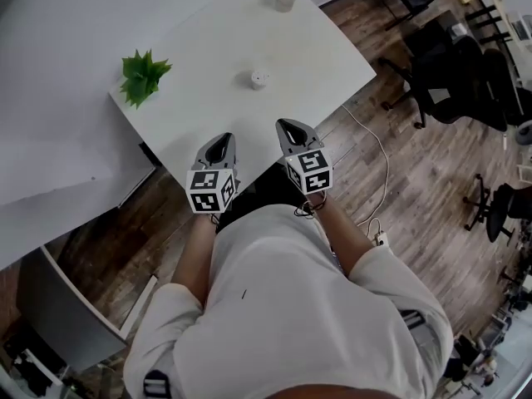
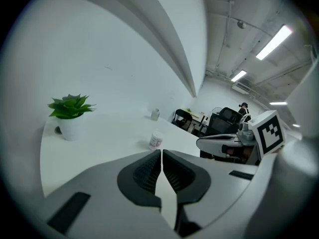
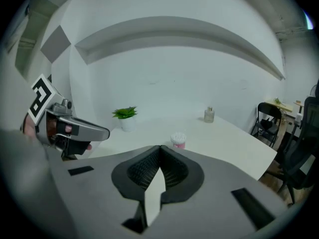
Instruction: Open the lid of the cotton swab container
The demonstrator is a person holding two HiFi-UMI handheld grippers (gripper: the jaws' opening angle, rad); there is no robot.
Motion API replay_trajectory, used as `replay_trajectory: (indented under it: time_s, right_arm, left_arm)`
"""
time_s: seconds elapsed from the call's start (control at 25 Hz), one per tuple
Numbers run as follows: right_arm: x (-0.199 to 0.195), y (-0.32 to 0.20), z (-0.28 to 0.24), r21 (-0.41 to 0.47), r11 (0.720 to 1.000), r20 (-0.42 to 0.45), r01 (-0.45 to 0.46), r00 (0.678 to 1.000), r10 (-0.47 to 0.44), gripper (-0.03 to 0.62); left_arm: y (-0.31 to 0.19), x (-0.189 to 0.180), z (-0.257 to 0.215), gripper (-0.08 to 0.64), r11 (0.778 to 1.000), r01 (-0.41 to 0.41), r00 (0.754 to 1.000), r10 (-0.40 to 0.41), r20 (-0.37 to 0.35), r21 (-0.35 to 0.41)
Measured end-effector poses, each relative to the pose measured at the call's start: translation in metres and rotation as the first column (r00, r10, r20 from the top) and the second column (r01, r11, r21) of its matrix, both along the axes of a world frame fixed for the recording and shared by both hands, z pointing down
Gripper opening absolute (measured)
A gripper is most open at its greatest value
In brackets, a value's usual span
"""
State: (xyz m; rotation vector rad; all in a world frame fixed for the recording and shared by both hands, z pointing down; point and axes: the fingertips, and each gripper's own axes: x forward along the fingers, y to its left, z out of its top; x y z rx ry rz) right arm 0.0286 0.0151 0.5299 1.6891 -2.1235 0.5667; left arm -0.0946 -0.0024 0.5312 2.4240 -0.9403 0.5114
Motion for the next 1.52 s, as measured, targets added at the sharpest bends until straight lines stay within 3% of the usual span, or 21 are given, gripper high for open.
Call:
replay_trajectory:
  time_s: [0.36,0.68,0.84,1.0,1.52]
  right_arm:
    - [0.002,0.005,-0.082,0.169,0.982,-0.001,-0.082,0.997,0.083,-0.002]
    - [0.026,-0.003,-0.163,0.330,0.935,-0.012,-0.127,0.990,0.139,-0.002]
    - [0.036,-0.008,-0.193,0.391,0.912,-0.038,-0.127,0.987,0.153,-0.002]
    - [0.044,-0.011,-0.210,0.427,0.894,-0.046,-0.134,0.984,0.170,-0.002]
    - [0.048,-0.021,-0.218,0.442,0.885,-0.043,-0.145,0.982,0.182,-0.002]
  left_arm:
    - [-0.003,-0.002,-0.076,0.028,0.981,-0.005,0.999,0.013,-0.042,0.193]
    - [-0.030,-0.002,-0.157,0.028,0.942,0.049,0.992,-0.006,-0.129,0.333]
    - [-0.042,-0.003,-0.186,0.028,0.927,0.096,0.983,-0.030,-0.184,0.363]
    - [-0.051,-0.001,-0.198,0.028,0.906,0.096,0.987,-0.031,-0.161,0.412]
    - [-0.061,0.006,-0.203,0.028,0.895,0.084,0.988,-0.018,-0.154,0.437]
